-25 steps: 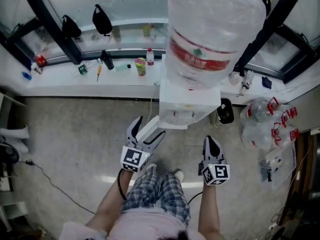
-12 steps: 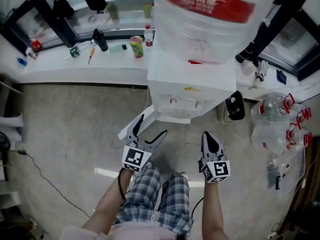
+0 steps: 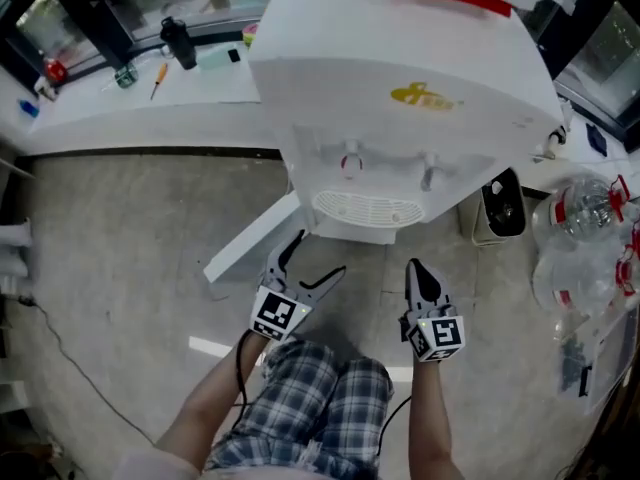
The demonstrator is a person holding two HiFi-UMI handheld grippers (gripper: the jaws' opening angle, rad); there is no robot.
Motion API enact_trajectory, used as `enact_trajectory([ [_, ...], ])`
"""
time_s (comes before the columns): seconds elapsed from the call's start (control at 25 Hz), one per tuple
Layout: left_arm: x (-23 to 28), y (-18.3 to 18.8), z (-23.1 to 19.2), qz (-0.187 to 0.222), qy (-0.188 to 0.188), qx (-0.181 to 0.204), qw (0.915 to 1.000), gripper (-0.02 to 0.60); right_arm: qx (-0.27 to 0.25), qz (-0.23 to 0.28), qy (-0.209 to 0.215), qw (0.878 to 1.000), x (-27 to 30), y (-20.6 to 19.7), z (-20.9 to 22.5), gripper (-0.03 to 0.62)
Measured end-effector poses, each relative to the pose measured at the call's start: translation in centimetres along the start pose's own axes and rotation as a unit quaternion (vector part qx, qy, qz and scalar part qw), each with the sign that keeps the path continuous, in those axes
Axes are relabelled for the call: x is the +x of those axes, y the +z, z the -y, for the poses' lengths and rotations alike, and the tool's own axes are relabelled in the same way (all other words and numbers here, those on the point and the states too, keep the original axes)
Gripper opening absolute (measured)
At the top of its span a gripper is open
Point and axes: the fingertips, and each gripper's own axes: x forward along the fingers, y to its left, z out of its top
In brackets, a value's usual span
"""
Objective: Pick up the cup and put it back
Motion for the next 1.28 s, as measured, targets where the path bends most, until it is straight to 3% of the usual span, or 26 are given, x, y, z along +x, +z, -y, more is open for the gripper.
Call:
enact_trajectory([
  [0.28,6.0,-12.2,0.1,0.000,-0.043,0.026,0.9988,0.419,-0.021,0.014,0.016,1.000,5.8,-11.0,2.6,0.017],
  [0.52,10.3,-18.6,-0.7,0.010,-0.049,0.029,0.9984,0.420,-0.032,0.038,0.023,0.998,8.2,-16.1,4.8,0.017],
  [0.88,15.2,-22.5,-0.9,0.006,-0.051,0.023,0.9984,0.420,-0.059,0.034,0.039,0.997,9.4,-18.8,6.0,0.017],
  [1.04,17.5,-23.2,-2.0,0.002,-0.018,0.017,0.9997,0.420,-0.059,0.033,0.042,0.997,9.6,-19.1,6.6,0.017],
  [1.28,21.4,-24.9,-4.1,-0.017,0.035,-0.021,0.9990,0.420,-0.058,0.029,0.052,0.997,9.9,-19.5,6.4,0.017],
])
